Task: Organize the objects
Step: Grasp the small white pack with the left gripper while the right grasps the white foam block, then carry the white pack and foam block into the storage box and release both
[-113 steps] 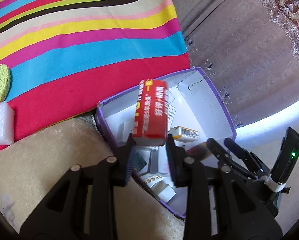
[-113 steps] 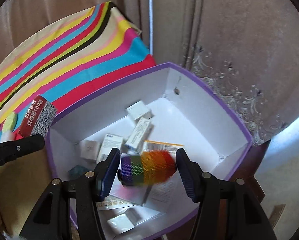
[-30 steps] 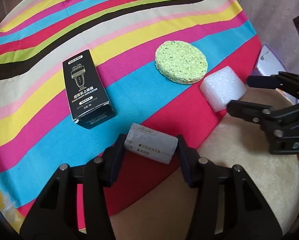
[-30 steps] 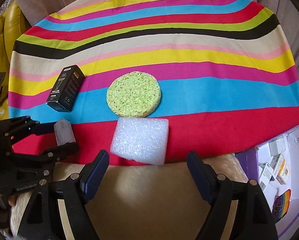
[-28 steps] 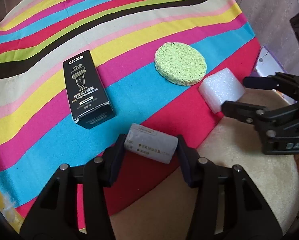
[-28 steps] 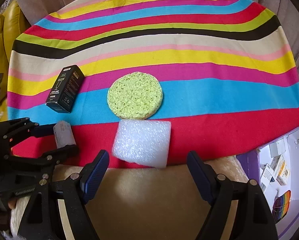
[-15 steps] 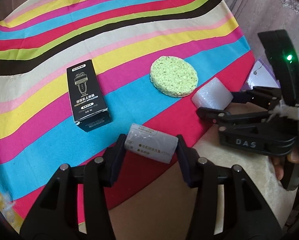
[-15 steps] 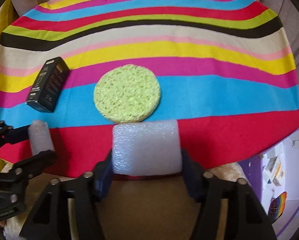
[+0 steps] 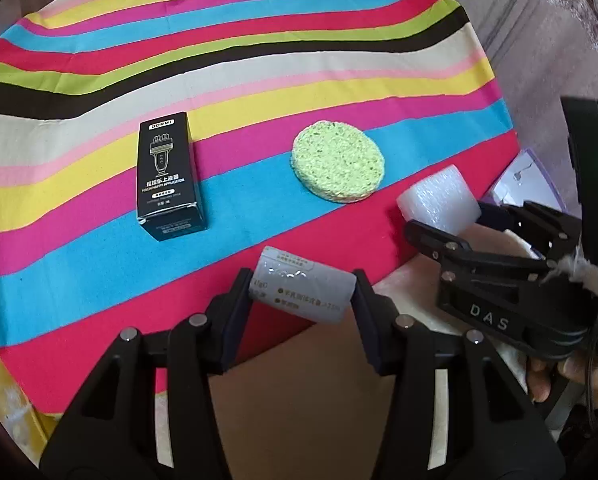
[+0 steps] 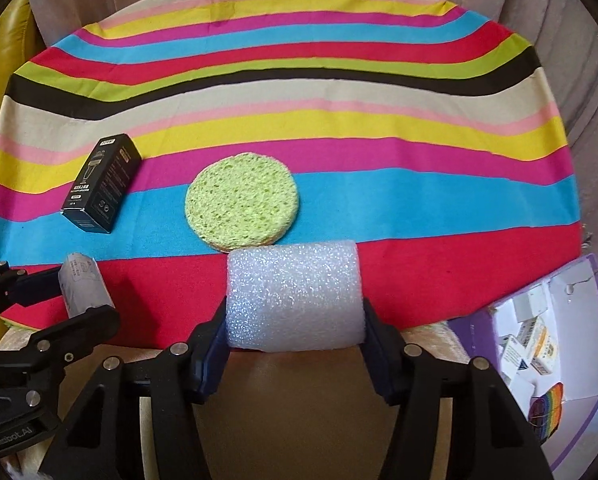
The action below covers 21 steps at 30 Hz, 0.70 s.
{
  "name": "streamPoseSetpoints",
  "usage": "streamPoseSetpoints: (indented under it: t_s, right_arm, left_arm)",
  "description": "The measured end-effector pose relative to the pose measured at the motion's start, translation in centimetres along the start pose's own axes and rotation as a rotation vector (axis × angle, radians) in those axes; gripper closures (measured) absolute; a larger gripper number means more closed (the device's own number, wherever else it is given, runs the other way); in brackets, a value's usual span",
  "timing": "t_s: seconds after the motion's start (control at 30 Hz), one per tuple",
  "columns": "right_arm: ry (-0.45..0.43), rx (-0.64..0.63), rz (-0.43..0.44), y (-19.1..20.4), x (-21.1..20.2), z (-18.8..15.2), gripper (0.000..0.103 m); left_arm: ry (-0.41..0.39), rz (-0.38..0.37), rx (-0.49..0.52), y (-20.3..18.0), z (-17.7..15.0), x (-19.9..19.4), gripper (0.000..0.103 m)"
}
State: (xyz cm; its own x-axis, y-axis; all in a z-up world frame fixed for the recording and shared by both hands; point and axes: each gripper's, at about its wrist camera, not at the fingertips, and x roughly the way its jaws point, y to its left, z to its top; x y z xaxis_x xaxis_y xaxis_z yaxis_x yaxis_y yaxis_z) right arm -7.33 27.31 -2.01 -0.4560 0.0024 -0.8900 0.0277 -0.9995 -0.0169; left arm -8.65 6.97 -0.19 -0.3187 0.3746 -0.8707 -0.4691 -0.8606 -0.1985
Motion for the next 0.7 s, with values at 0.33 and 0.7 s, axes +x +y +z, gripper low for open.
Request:
streamPoseSetpoints:
  t_s: [0.33,0.7]
  right_arm:
    - [-0.034,0.037,-0.021,-2.9,-1.8,-2.0,0.044]
    - [-0.054,0.099,-0.031,-5.8,-3.1,-3.4,0.044]
  left_arm:
    - [-0.016,-0.005,-0.014,-2.4,-0.2,-0.7,0.050]
    - [-0.031,0.002,-0.039,-4.8,-0.3,-0.8,0.050]
